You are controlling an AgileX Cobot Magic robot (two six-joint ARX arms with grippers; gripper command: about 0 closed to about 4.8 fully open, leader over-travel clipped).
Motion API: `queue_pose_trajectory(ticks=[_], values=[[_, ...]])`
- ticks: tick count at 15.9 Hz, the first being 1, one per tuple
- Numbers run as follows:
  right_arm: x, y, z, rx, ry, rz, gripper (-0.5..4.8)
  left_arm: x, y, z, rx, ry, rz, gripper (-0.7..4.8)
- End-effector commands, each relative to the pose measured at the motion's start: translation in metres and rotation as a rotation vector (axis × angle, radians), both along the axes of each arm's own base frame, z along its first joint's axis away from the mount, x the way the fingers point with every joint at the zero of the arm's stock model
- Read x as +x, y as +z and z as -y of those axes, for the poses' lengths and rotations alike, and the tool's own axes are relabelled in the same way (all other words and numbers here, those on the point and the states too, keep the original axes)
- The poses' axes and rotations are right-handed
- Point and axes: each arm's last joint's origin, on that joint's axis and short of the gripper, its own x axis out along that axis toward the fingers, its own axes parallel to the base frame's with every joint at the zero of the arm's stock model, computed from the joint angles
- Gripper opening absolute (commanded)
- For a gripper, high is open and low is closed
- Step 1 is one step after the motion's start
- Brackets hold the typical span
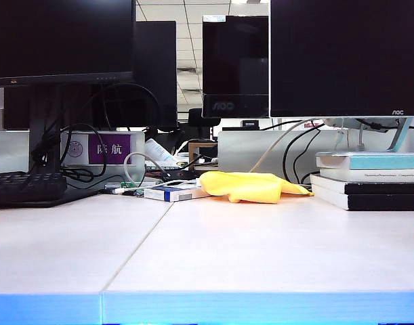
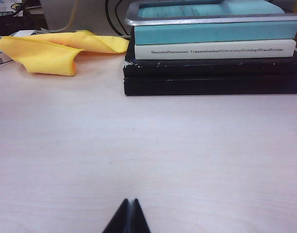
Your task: Wipe the table from front to back using the rag.
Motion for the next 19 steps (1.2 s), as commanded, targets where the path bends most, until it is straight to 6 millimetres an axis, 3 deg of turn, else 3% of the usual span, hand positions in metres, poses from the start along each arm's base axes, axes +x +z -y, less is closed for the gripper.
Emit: queue_pose_trajectory(ticks=[1, 6, 8, 13, 16, 18, 19], values=[[0.0, -0.002, 0.0, -0.002, 0.003, -0.005, -0.01, 0.0, -0.003, 0.0, 0.002, 0.002, -0.02, -0.05], [0.0, -0.001, 0.0, 0.003, 0.002, 0.003, -0.01, 0.0, -0.002, 0.0, 0.001, 0.002, -0.017, -0.05], [0.001, 0.008, 0.0, 0.081, -0.01, 0.075, -0.01, -0.001, 0.007, 0.0, -0.042, 0.01, 0.023, -0.05], [-0.009, 0.058, 0.004, 0.155, -0.127, 0.227, -0.02, -0.008, 0.083, -0.003, -0.126, 0.08, 0.21, -0.05], [-0.01, 0.1, 0.005, 0.147, -0.174, 0.265, -0.02, 0.01, 0.152, -0.001, -0.128, 0.04, 0.234, -0.05], [0.001, 0.132, 0.005, 0.142, -0.169, 0.247, -0.02, 0.037, 0.201, 0.005, -0.109, -0.109, 0.219, -0.05], [0.007, 0.142, 0.004, 0.128, -0.162, 0.239, -0.02, 0.047, 0.215, 0.007, -0.113, -0.174, 0.213, -0.05]])
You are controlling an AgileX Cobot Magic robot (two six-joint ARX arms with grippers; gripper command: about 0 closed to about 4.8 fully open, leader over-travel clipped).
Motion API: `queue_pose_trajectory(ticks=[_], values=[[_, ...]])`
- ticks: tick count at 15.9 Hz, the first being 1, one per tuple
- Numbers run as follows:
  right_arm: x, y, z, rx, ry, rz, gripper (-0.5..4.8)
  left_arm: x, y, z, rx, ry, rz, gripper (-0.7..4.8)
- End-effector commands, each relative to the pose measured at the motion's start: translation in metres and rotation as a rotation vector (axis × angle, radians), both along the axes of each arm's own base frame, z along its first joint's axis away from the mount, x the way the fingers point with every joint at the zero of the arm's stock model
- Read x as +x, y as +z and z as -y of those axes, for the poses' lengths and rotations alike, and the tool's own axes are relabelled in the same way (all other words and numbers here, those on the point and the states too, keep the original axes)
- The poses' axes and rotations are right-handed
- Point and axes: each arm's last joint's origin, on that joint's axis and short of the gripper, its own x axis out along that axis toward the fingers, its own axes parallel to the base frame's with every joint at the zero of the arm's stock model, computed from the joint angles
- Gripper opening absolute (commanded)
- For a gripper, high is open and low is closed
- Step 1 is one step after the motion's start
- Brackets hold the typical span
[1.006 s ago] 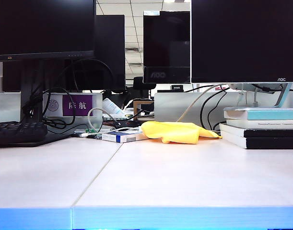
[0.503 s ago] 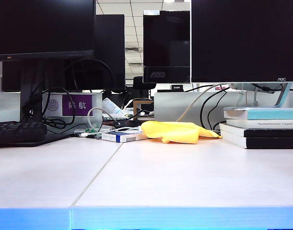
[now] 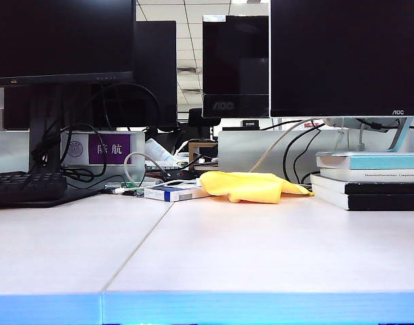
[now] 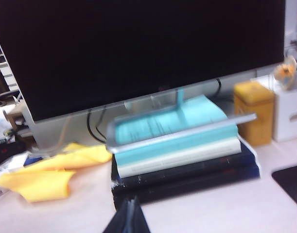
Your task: Wipe the table from front to back using the rag.
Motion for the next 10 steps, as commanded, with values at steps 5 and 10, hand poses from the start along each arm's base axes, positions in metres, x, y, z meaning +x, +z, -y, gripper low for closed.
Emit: queue_pose_trajectory(ticks=[5, 10], values=[[0.058, 0.069, -0.009, -0.025, 0.115, 0.031, -0.02, 0.053, 0.073, 0.05, 0.128, -0.348, -0.09, -0.05], [0.128, 0.077, -0.073, -0.217, 0.395, -0.071, -0.01, 0.063, 0.075, 0.132, 0.242, -0.614, -0.236, -0.05]])
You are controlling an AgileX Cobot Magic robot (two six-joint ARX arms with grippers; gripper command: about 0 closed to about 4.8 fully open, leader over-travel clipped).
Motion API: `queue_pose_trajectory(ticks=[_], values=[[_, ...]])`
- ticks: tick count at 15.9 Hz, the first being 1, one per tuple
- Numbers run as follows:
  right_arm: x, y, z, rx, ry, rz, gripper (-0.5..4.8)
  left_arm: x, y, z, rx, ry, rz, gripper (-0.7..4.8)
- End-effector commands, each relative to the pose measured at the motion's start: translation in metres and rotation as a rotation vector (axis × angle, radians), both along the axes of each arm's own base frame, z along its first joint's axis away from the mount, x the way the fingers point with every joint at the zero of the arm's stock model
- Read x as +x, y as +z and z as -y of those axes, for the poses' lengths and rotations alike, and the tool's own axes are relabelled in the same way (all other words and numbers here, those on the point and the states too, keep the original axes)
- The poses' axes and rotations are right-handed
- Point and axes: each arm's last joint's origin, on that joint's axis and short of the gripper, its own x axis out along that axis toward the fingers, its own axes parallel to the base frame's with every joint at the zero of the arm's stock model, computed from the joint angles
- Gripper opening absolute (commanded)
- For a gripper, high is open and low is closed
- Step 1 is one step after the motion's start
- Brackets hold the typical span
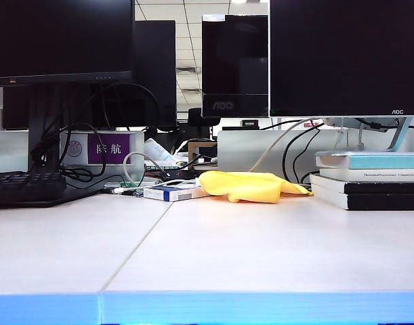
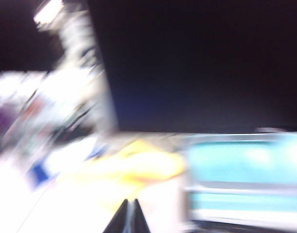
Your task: Wipe the table from front to back using the rag.
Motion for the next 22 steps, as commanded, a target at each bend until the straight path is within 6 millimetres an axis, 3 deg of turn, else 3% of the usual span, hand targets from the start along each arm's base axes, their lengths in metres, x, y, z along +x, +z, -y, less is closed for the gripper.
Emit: queue_pose_trajectory(ticks=[1, 5, 8, 10, 11, 12, 13, 14, 15, 18, 19, 20, 22], values=[[0.023, -0.002, -0.034, -0.066, 0.12, 0.043, -0.01, -0.002, 0.004, 0.02, 0.016, -0.067, -0.007, -0.05], [0.059, -0.038, -0.064, -0.075, 0.228, -0.006, -0.01, -0.004, 0.009, 0.022, -0.015, -0.083, 0.031, -0.05], [0.085, -0.065, -0.076, -0.075, 0.227, -0.004, -0.01, -0.005, 0.013, 0.022, -0.027, -0.099, 0.043, -0.05], [0.112, -0.098, -0.088, -0.095, 0.229, -0.06, 0.03, -0.005, 0.013, 0.022, -0.029, -0.105, 0.042, -0.05], [0.122, -0.108, -0.092, -0.103, 0.23, -0.083, 0.58, -0.005, 0.013, 0.022, -0.029, -0.105, 0.042, -0.05], [0.132, -0.116, -0.096, -0.107, 0.23, -0.094, 1.69, -0.005, 0.013, 0.022, -0.029, -0.105, 0.041, -0.05], [0.159, -0.13, -0.108, -0.112, 0.228, -0.108, 2.39, -0.005, 0.013, 0.022, -0.046, -0.107, 0.027, -0.05], [0.167, -0.133, -0.112, -0.113, 0.228, -0.11, 2.39, -0.005, 0.013, 0.023, -0.052, -0.12, 0.022, -0.05], [0.203, -0.15, -0.125, -0.152, 0.204, -0.109, 2.39, -0.005, 0.013, 0.023, -0.054, -0.132, 0.021, -0.05], [0.235, -0.169, -0.133, -0.206, 0.14, -0.099, 2.25, -0.006, 0.013, 0.023, -0.058, -0.156, 0.019, -0.05], [0.258, -0.181, -0.131, -0.223, 0.083, -0.12, 2.16, -0.006, 0.013, 0.024, -0.059, -0.167, 0.017, -0.05], [0.265, -0.184, -0.128, -0.224, 0.073, -0.124, 2.16, -0.006, 0.013, 0.024, -0.062, -0.182, 0.015, -0.05], [0.302, -0.2, -0.111, -0.223, 0.07, -0.178, 2.16, -0.006, 0.013, 0.024, -0.062, -0.185, 0.015, -0.05]])
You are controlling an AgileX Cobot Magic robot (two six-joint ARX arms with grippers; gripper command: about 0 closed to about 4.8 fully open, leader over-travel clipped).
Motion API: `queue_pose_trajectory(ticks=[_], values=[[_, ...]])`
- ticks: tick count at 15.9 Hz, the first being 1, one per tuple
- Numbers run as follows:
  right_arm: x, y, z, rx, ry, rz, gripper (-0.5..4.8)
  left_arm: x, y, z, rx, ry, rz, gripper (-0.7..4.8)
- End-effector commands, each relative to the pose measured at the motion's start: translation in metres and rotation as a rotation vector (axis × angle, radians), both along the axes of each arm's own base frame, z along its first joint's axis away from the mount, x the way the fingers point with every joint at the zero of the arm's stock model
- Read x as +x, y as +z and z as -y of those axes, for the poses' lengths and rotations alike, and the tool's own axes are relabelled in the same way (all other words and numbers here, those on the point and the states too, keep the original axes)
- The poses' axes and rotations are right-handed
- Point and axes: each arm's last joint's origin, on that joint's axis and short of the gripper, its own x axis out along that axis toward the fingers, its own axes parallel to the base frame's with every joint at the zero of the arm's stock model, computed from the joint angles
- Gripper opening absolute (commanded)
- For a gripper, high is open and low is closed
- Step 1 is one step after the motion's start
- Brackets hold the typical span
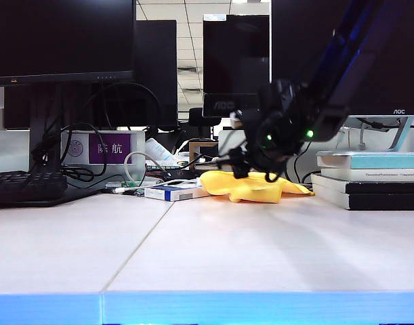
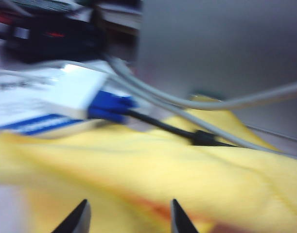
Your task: Wipe the table from front to back using the rag.
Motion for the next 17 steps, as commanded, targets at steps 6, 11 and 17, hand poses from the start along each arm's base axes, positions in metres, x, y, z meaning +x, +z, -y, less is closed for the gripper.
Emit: queue_pose_trajectory(ticks=[6, 11, 17], values=[[0.065, -0.03, 0.003, -0.064, 0.04, -0.116, -0.06, -0.001, 0.004, 0.0, -0.017, -0.01, 0.015, -0.05], [0.078, -0.034, -0.004, -0.089, 0.056, -0.216, -0.06, -0.001, 0.003, 0.0, -0.015, -0.01, 0.013, -0.05], [0.065, -0.021, -0.012, -0.133, 0.073, -0.346, -0.06, 0.0, 0.003, 0.001, -0.014, -0.011, 0.01, -0.05]])
